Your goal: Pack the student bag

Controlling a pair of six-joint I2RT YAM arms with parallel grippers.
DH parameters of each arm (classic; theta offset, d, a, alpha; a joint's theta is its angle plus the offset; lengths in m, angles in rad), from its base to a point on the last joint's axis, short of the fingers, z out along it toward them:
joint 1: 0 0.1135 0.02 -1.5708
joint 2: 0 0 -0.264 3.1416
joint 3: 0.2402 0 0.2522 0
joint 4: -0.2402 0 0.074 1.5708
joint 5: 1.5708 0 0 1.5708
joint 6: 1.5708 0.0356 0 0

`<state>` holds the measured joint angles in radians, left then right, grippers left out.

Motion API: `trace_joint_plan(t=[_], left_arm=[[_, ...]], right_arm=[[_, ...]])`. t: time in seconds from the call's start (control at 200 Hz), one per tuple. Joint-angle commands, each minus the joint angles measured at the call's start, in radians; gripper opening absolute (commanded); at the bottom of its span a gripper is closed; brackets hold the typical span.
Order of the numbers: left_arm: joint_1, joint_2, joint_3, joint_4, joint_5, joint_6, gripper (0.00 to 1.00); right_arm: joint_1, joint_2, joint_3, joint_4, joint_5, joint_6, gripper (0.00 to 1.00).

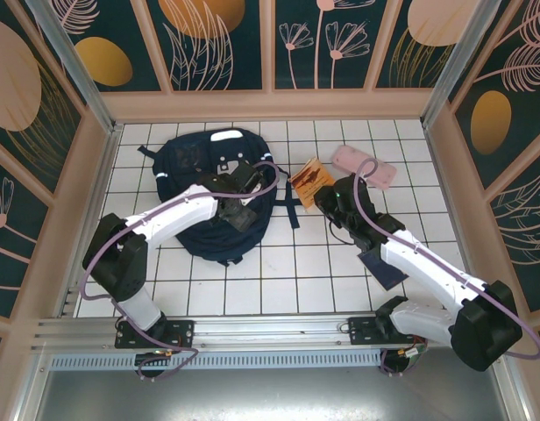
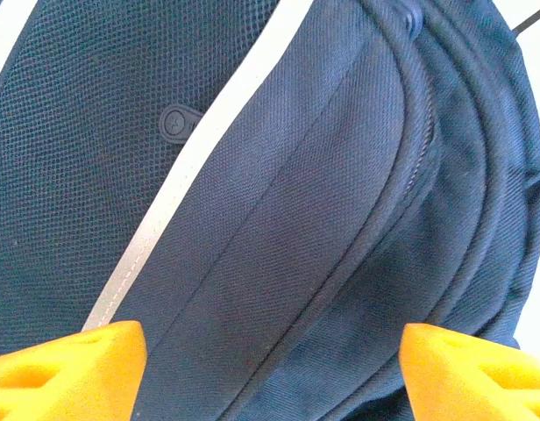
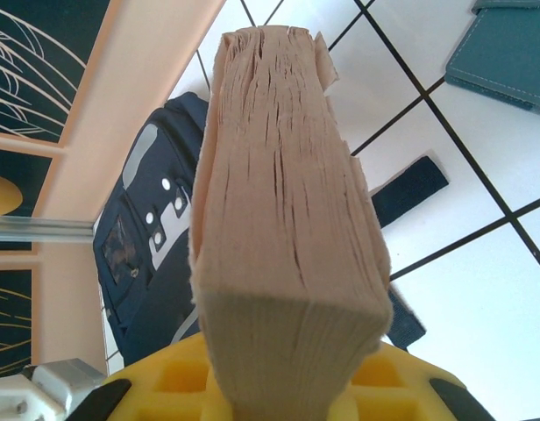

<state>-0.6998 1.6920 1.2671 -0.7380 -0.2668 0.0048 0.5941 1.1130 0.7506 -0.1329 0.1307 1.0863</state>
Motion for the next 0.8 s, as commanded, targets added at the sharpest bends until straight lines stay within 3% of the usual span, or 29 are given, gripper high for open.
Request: trace_joint_plan(t=[0.0,0.135,0.32,0.42,0.505,0.791], left_arm=[[-0.004,0.016,-0.03,-0.017,-0.068,0.045,0.72],[-0.004,0.069,-0.02,0.003,-0.106,0.026,0.61],[-0.003,0.109,-0.018,0.012,-0.131,0.027,0.54],[-0.004,0.113,-0.016,0.024,-0.187,0.02,0.42],[-0.004,0.105,-0.005,0.044,-0.236,0.003,0.31],[-0.008,-0.021,-0.005,0.127,-0.272,0.025,0.14]], right_arm=[[-0.009,-0.031,-0.004,0.032,-0.001,0.015,0.0],[-0.007,-0.021,-0.004,0.039,-0.008,0.021,0.0],[-0.007,-0.005,0.007,0.036,-0.021,0.027,0.0],[-0.007,-0.006,0.008,0.032,-0.018,0.029,0.0],[-0.007,-0.005,0.008,0.03,-0.014,0.032,0.0],[-0.007,-0.003,0.013,0.02,-0.016,0.035,0.0]])
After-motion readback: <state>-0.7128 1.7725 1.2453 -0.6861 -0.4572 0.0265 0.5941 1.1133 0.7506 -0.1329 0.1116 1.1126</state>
